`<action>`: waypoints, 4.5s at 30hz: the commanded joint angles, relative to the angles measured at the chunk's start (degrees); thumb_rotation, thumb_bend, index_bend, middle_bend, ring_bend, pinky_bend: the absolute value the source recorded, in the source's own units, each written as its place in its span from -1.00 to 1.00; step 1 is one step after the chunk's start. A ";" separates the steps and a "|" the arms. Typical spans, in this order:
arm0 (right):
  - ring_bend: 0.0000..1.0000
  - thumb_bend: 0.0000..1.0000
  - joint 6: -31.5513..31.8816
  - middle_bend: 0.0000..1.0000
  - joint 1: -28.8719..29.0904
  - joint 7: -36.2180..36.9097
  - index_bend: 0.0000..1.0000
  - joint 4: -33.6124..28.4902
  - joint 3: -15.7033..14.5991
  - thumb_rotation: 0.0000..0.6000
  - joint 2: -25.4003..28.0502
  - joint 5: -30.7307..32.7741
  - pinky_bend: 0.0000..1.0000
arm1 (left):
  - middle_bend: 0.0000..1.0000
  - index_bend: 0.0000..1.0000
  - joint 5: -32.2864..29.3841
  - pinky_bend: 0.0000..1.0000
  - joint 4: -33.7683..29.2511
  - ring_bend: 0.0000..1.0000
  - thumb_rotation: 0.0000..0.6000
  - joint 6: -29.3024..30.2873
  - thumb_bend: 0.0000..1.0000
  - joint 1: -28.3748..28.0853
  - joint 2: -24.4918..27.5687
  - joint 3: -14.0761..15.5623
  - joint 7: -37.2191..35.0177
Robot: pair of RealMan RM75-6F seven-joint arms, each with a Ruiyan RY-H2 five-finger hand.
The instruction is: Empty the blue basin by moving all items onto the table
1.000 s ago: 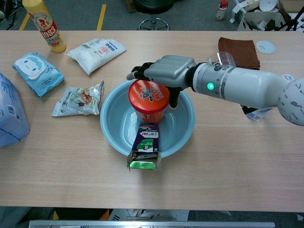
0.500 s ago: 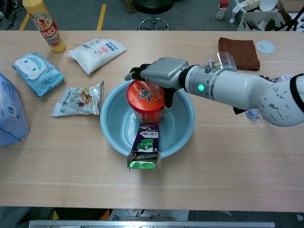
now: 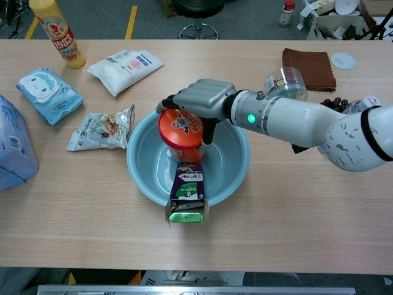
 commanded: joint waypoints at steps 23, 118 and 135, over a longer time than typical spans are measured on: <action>-0.18 -0.38 1.22 -0.33 -3.11 7.50 -0.18 -2.37 1.75 1.00 3.21 -6.92 0.33 | -0.83 -1.00 0.12 -0.61 -0.64 -0.88 1.00 0.25 -0.62 0.12 0.11 -0.20 0.45; -0.89 -0.81 -1.50 -1.00 -13.06 8.37 -1.00 -3.14 -4.88 1.00 20.29 -6.28 -0.41 | -0.83 -1.00 0.89 -0.61 -0.36 -0.88 1.00 -1.07 -0.62 -1.42 -1.84 -0.03 1.12; -1.00 -0.88 0.77 -1.00 -15.16 11.98 -1.00 -6.39 -3.60 1.00 23.82 -11.46 -0.55 | -0.83 -1.00 1.20 -0.61 -1.12 -0.88 1.00 -1.06 -0.62 -1.64 -1.69 -0.05 1.44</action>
